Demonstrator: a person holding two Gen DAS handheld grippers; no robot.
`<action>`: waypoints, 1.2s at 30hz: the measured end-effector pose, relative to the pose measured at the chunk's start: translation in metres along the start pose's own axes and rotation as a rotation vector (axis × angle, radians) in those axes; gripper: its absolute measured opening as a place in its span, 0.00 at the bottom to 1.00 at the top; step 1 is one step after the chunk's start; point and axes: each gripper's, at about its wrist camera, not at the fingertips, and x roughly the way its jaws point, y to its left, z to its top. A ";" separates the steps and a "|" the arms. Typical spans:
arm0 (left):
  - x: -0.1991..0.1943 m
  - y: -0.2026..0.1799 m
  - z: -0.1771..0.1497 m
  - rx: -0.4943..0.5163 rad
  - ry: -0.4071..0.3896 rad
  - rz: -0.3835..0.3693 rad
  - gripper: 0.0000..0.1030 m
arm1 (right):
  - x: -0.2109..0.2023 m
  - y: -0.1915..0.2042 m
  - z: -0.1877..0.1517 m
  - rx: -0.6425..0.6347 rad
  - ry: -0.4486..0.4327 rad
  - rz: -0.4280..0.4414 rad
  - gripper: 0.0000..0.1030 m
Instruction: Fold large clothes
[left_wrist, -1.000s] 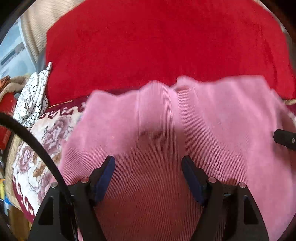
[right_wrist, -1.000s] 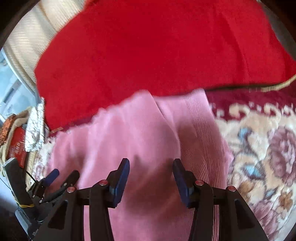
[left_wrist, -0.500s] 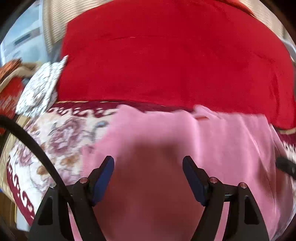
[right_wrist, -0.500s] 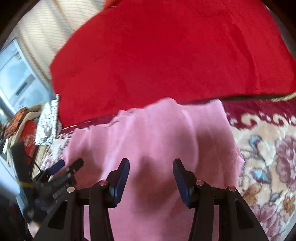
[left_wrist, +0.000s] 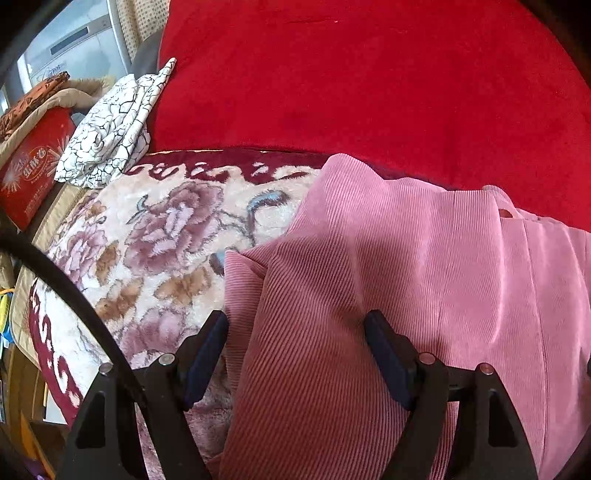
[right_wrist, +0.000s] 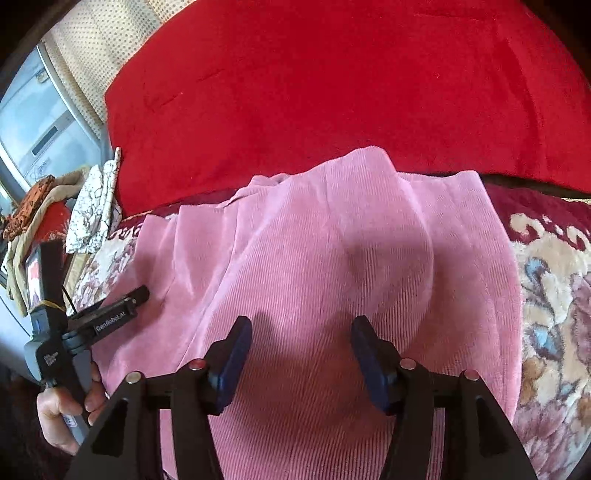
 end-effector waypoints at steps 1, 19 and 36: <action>-0.003 0.001 0.001 -0.007 -0.006 -0.008 0.75 | -0.002 -0.001 0.000 0.008 -0.011 0.002 0.59; -0.009 -0.056 -0.013 0.237 -0.065 0.027 0.82 | -0.004 -0.043 0.005 0.138 -0.018 -0.101 0.59; -0.003 -0.060 -0.021 0.268 -0.074 -0.004 0.94 | 0.000 -0.070 0.012 0.232 -0.009 -0.093 0.59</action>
